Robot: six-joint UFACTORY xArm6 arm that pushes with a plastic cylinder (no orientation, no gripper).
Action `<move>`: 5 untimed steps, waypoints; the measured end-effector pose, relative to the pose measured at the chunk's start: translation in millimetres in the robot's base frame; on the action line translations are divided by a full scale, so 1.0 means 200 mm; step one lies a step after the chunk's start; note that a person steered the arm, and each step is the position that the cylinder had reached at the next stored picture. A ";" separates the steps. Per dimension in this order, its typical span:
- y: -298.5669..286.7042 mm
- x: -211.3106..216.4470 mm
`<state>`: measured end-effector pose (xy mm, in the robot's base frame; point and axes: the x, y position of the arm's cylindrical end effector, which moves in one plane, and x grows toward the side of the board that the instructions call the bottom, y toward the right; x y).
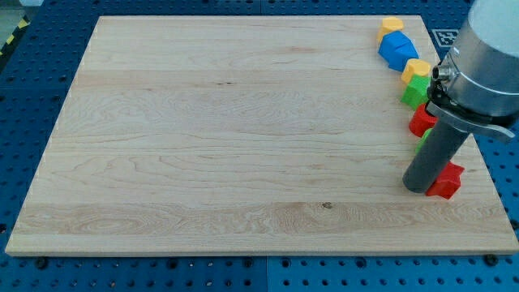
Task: Align the blocks in the vertical line
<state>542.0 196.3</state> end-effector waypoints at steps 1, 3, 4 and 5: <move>0.00 -0.07; -0.38 -0.63; -0.42 -1.07; -0.41 -1.49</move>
<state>244.6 114.9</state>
